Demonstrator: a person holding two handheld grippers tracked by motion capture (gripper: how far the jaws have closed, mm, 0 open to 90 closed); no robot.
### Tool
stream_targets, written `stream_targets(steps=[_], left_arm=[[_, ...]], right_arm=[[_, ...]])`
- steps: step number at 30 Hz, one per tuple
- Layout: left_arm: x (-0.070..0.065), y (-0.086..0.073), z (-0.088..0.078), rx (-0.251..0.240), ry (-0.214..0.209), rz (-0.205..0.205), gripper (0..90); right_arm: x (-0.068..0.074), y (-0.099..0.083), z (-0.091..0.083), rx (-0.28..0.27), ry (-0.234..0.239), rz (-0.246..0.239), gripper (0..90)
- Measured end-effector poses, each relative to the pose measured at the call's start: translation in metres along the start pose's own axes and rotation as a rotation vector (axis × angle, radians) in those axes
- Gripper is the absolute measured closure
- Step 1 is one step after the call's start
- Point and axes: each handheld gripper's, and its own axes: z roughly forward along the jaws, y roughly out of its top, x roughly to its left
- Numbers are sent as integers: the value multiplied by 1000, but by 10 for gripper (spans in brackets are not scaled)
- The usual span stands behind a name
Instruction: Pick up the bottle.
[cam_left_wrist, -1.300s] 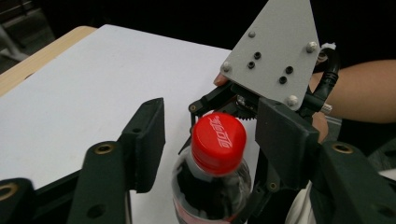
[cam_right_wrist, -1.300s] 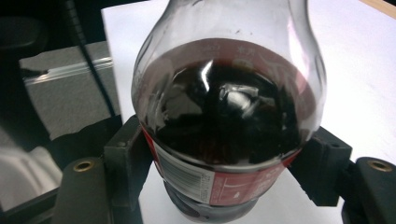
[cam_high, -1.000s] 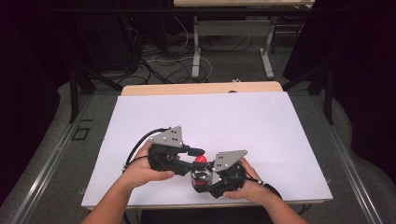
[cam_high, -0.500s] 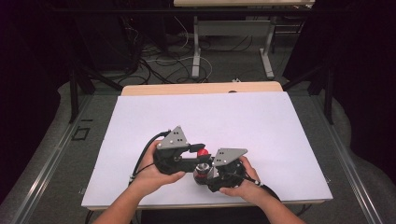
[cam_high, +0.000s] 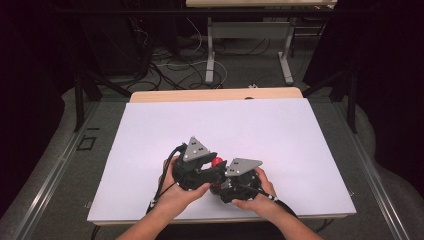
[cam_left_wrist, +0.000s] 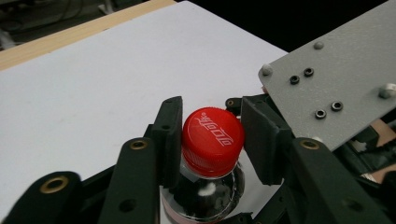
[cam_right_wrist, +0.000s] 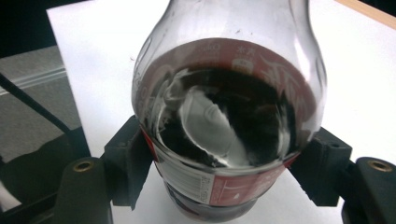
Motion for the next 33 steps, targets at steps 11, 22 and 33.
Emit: stream_targets(steps=[11,22,33], left_arm=[[29,8,-24,13,-233,154,408],[40,3,-13,55,-455,237,576],[26,-1,-11,-1,-290,191,613]], right_arm=[[-2,1,-4,-1,96,-41,290],[4,2,-5,-19,200,-113,289],[2,3,-5,1,150,-62,290]])
